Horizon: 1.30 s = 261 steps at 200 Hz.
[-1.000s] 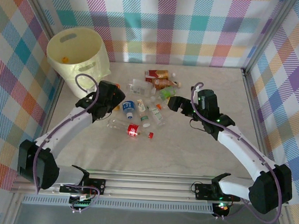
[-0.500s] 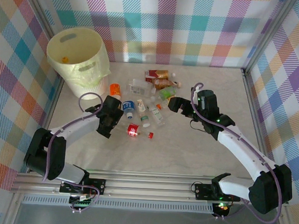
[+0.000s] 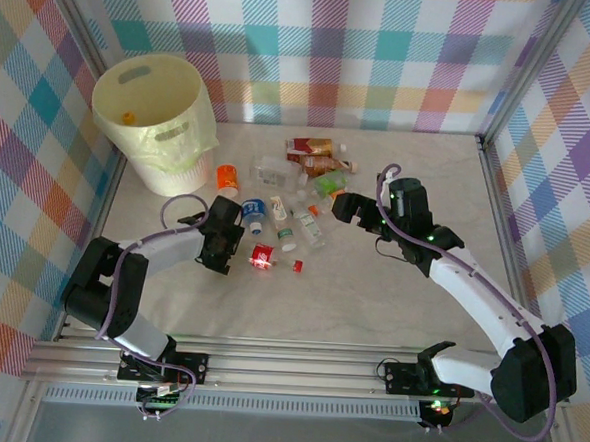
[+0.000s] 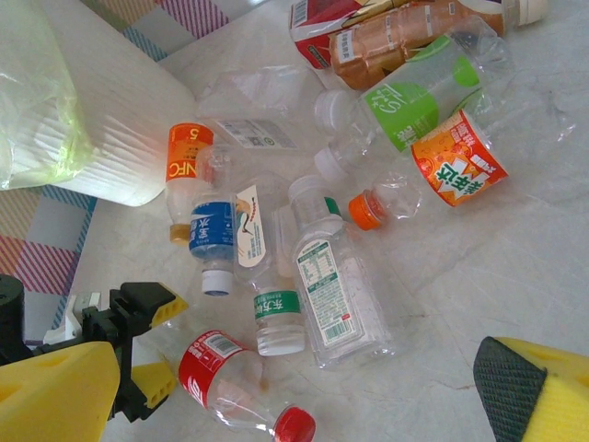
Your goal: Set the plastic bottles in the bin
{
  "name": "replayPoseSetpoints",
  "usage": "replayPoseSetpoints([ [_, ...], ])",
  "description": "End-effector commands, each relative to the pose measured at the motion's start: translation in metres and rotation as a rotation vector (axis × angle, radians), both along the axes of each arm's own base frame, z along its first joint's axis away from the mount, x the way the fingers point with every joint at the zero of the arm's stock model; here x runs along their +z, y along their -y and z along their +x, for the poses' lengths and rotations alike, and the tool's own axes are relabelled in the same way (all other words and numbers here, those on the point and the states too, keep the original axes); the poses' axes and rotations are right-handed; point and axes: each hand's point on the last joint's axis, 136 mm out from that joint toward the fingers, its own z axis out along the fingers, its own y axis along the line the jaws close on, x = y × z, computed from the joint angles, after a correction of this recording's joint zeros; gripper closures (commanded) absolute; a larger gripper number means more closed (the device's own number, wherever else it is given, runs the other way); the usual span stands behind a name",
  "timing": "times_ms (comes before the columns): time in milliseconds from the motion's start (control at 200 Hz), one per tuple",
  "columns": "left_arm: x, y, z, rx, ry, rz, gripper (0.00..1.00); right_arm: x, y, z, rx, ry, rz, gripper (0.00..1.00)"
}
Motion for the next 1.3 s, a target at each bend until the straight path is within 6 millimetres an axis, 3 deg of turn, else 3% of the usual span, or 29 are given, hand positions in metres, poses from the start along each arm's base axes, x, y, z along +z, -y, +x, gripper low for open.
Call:
replayPoseSetpoints([
  [0, -0.011, 0.002, 0.008, 0.044, 0.037, -0.036, 0.26, 0.011, 0.000, -0.005, 0.003, 0.006, 0.014, 0.00],
  [295, -0.013, -0.011, 0.010, 0.050, 0.133, 0.000, 0.38, 0.014, -0.001, -0.006, 0.013, 0.019, 0.017, 0.00],
  [550, 0.007, -0.009, 0.023, -0.106, 0.243, 0.067, 0.40, 0.035, -0.030, -0.014, 0.192, 0.108, 0.106, 0.00],
  [775, 0.032, -0.003, 0.030, -0.219, 0.351, 0.082, 0.42, 0.038, -0.055, -0.027, 0.349, 0.123, 0.129, 0.00],
  [1005, 0.066, -0.008, 0.037, -0.293, 0.443, 0.162, 0.45, 0.036, -0.060, -0.026, 0.347, 0.146, 0.087, 0.00],
  [1300, 0.145, -0.013, 0.041, -0.472, 0.622, 0.352, 0.47, 0.038, -0.057, -0.019, 0.314, 0.168, 0.076, 0.00],
])
